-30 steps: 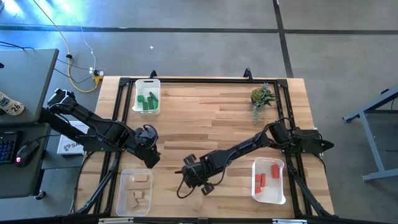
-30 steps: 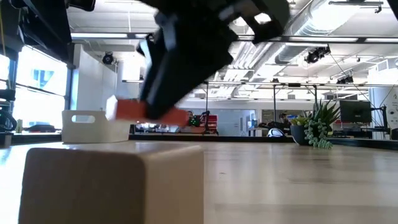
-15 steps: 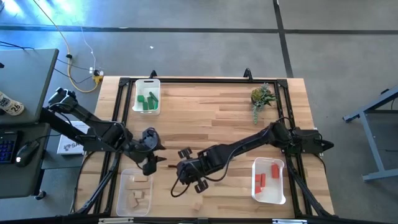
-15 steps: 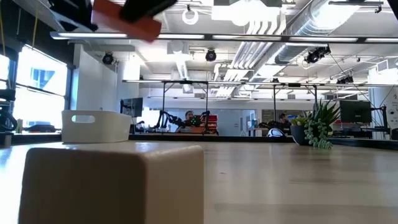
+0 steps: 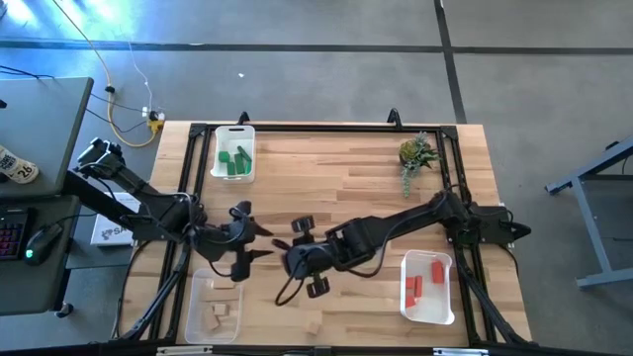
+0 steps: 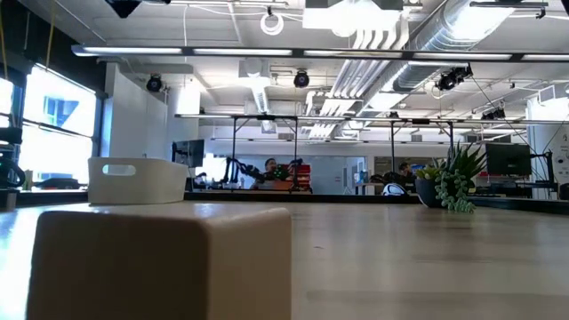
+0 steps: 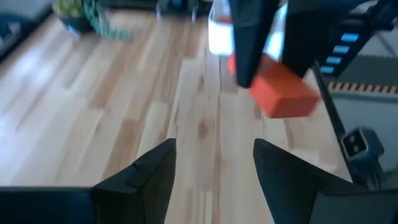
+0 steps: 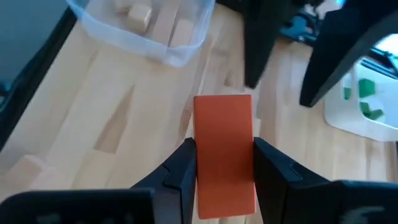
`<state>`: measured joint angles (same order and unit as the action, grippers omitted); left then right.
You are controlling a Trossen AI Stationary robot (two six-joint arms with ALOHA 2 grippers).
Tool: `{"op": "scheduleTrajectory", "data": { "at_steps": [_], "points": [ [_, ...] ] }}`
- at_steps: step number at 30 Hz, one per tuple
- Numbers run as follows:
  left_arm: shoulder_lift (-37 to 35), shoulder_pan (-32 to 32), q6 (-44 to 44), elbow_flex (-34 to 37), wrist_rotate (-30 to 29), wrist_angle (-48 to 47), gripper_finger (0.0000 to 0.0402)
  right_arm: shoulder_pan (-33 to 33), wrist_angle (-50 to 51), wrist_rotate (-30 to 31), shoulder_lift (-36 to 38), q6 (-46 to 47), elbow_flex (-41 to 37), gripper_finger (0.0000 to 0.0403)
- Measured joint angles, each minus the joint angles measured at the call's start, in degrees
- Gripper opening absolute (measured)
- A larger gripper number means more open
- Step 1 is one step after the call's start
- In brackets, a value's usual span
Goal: Sort & place blocks by color
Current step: Put the orange block into the bottom white bin
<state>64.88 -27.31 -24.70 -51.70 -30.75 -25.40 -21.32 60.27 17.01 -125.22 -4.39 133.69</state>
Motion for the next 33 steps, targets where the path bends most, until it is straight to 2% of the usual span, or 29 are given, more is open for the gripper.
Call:
{"op": "scheduleTrajectory", "data": {
  "at_steps": [8,17,23,28,33],
  "points": [
    [0.0,-0.2,5.1,0.0,-1.5,6.2,0.0202,-0.7,1.4,5.6,1.6,2.1,1.2,0.0099],
    [0.0,-0.2,5.4,0.0,-1.5,6.4,0.0202,-3.5,8.2,12.4,6.3,9.9,1.3,0.0099],
    [0.0,-0.2,5.4,0.0,-1.5,6.4,0.0202,-8.1,17.9,18.2,8.8,20.9,1.3,0.0099],
    [0.0,-0.2,5.4,0.0,-1.4,6.1,0.0202,-12.2,29.0,22.3,9.1,33.7,1.3,0.0099],
    [0.0,-0.2,5.4,0.0,-1.4,6.1,0.0202,-16.0,29.7,23.8,9.4,40.9,-1.6,0.0099]
  ]
}}
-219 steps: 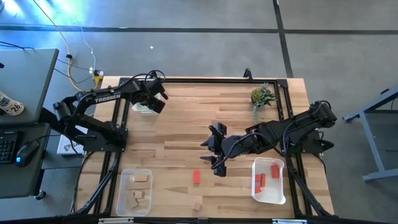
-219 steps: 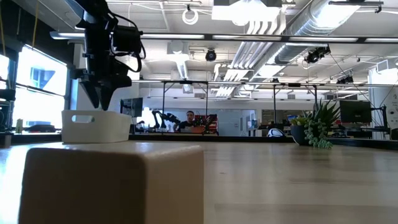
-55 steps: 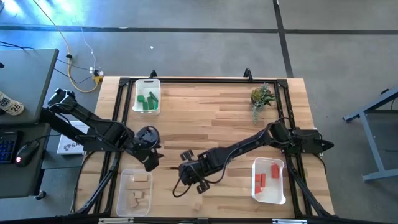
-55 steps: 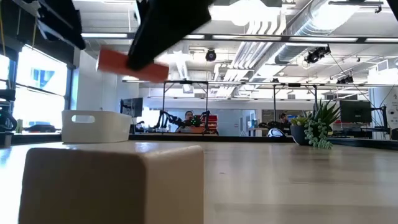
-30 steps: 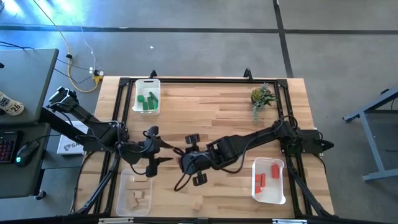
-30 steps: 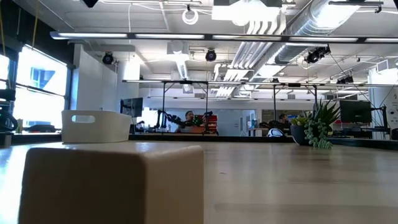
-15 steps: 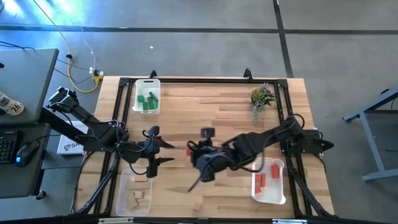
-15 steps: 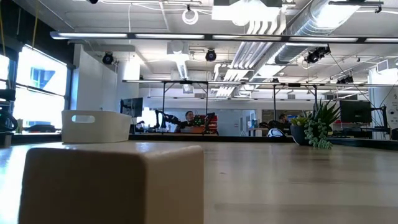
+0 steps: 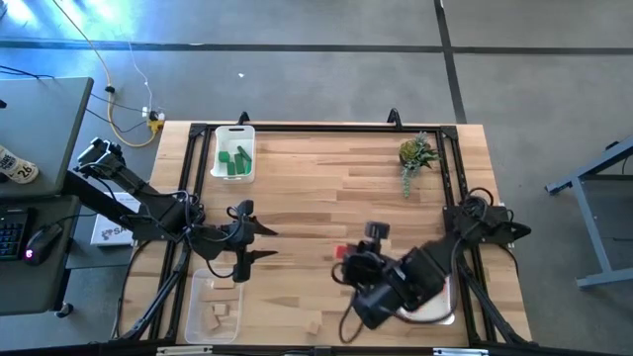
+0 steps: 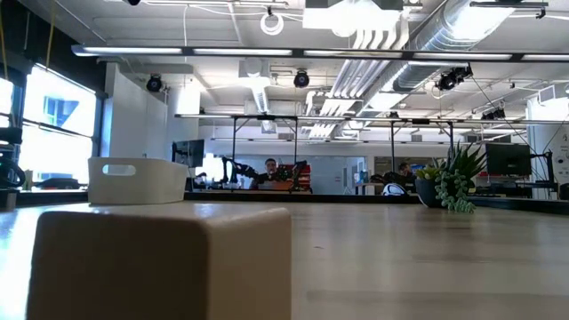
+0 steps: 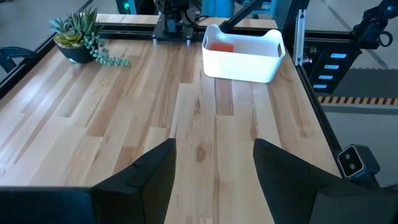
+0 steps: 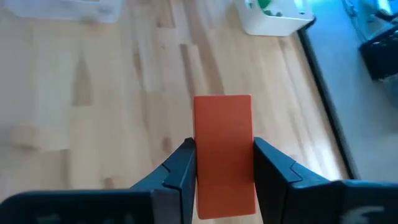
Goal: Sort & place blocks by color
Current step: Put the orange block into the bottom white bin
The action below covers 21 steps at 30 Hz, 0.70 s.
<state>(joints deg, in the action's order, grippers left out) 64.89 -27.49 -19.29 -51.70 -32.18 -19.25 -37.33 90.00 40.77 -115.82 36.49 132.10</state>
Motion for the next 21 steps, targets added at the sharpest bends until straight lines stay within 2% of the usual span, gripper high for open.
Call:
{"op": "scheduleTrajectory", "data": {
  "at_steps": [9,21],
  "points": [
    [0.3,0.1,-0.9,0.0,2.2,0.0,0.0202,-3.5,0.0,-1.1,0.2,11.5,-9.4,0.0099],
    [0.3,0.1,-1.6,0.0,2.2,0.0,0.0202,-7.7,0.0,-10.1,0.1,28.7,-23.1,0.0099]
  ]
}}
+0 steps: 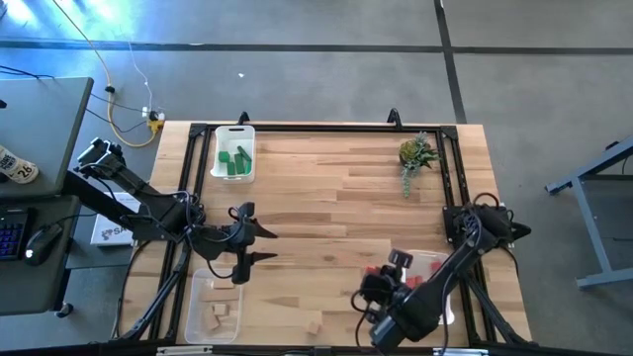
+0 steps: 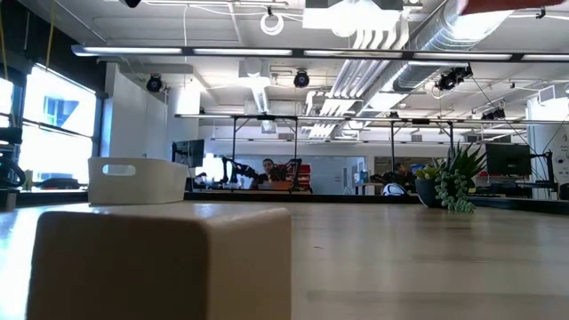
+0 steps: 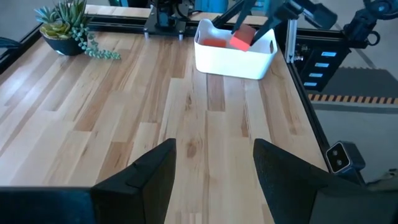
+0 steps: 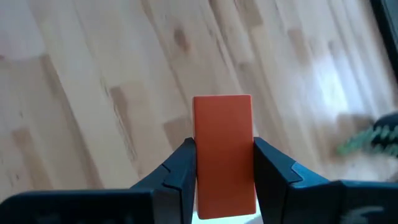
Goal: Sort & place blocks by color
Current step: Put the orange block into the bottom white bin
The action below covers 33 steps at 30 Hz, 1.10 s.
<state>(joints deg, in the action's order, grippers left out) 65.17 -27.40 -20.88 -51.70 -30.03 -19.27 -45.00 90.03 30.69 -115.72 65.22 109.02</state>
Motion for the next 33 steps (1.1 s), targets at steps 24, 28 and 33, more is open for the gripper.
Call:
{"op": "scheduleTrajectory", "data": {
  "at_steps": [24,28,33],
  "points": [
    [0.1,5.2,7.1,0.0,7.9,13.4,0.0202,-13.7,0.0,-11.3,0.9,27.2,-6.9,0.0099],
    [0.7,7.3,6.7,0.0,11.6,13.4,0.0202,-15.1,-0.1,-12.1,0.9,30.3,-7.9,0.0099],
    [2.5,9.2,7.1,0.0,14.3,14.2,0.0202,-16.8,-0.1,-20.2,1.0,36.0,-14.5,0.0099]
  ]
}}
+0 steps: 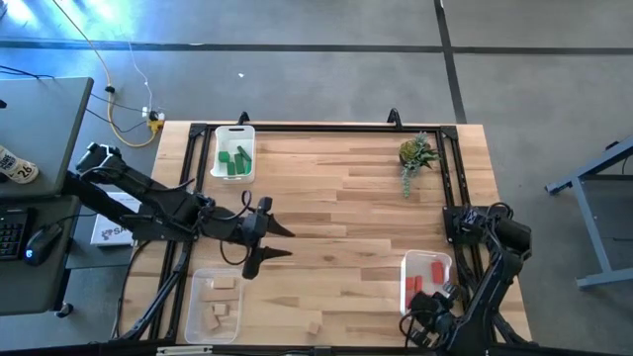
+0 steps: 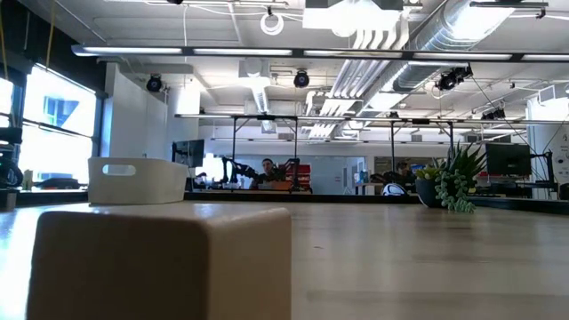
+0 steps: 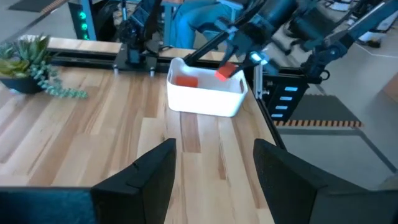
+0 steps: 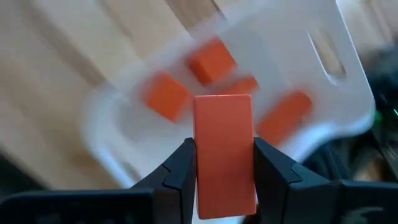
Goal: Sort & place blocks by color
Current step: Put the orange block into the bottom white bin, then put the brown block into the transparent bin
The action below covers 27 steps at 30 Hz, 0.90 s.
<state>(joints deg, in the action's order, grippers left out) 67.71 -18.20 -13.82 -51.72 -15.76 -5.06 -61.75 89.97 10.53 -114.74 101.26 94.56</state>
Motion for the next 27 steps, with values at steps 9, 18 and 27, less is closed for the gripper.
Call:
{"op": "scheduleTrajectory", "data": {
  "at_steps": [9,18,27],
  "points": [
    [3.6,2.2,1.0,0.0,3.8,2.4,0.0202,-0.9,0.1,-4.6,0.0,3.8,-7.1,0.0099],
    [4.3,3.3,0.5,0.0,3.3,1.9,0.0202,-0.4,0.0,-4.7,0.0,2.2,-7.3,0.0155],
    [4.3,3.3,-4.4,0.0,1.0,-4.2,0.0202,0.7,0.2,-1.7,0.1,0.3,-6.6,0.0182]
  ]
}}
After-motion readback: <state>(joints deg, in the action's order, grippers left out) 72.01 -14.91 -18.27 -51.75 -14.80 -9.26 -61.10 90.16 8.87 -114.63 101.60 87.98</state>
